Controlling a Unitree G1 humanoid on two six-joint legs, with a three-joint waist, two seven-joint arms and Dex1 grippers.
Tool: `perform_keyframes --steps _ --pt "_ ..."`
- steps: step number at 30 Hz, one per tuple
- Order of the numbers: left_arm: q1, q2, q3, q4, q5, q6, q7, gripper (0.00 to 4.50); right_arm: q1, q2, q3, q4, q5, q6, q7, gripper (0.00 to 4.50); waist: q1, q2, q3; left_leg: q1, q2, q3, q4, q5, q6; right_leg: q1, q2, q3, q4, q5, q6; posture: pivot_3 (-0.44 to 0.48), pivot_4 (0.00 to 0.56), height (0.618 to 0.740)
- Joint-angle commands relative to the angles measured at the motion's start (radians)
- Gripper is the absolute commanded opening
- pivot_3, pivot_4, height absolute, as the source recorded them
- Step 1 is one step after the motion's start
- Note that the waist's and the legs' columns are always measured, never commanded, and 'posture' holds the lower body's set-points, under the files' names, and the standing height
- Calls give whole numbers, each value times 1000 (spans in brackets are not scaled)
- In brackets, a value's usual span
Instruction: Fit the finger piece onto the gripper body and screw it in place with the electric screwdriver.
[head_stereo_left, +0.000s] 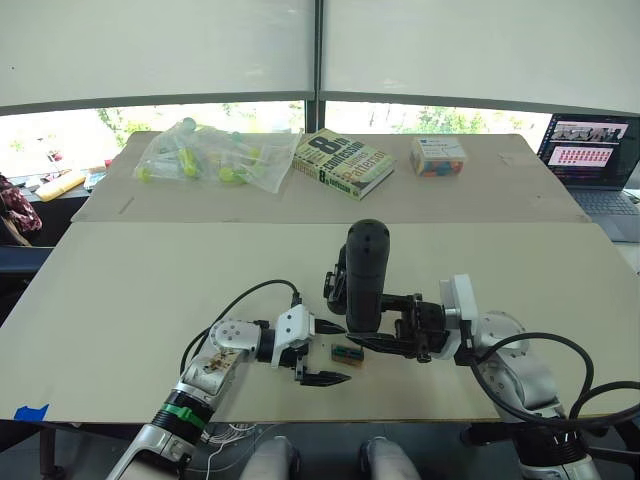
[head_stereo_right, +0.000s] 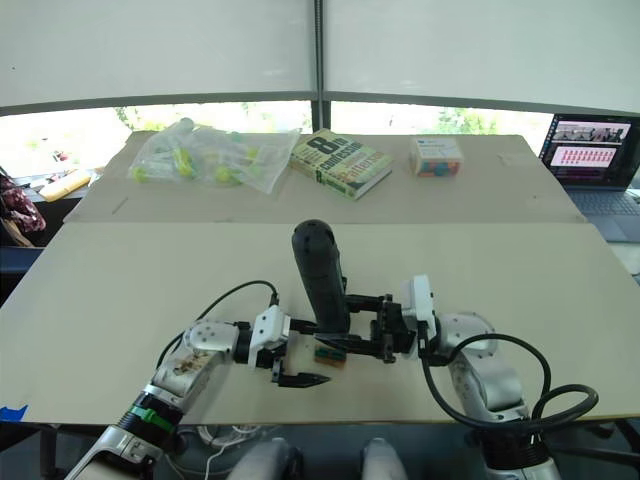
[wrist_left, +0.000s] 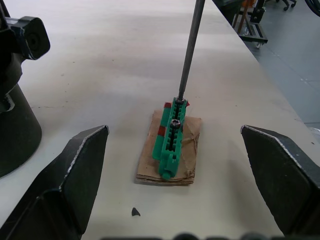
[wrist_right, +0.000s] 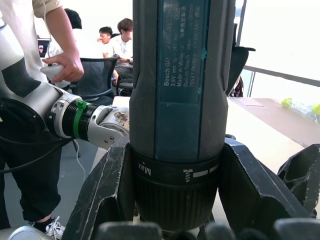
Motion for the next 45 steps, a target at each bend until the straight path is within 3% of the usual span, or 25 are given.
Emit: perform_keyframes --steps 1,26,40,45 --pt "18 -2 -26 13 9 7 -6 4500 -8 3 -2 -3 0 -25 2 1905 0 0 0 0 0 0 0 0 0 0 0 0 0 0 0 0 150 740" --pt "36 32 31 -47 -52 17 -19 4500 -18 -10 -67 -133 115 28 -52 1905 -3 0 0 0 0 0 0 0 0 -1 0 0 0 0 0 0 150 740" --pt "130 133 225 -236 -240 40 -25 4500 -92 -68 -177 -213 235 144 -172 1905 -5 0 0 -2 1 0 0 0 0 -3 -2 0 1 0 0 0 150 740" --pt "147 178 315 -326 -372 188 14 4500 -146 -72 -205 -210 276 202 -238 1905 -6 0 0 -2 1 0 0 0 0 -3 -2 0 1 0 -1 0 150 740"
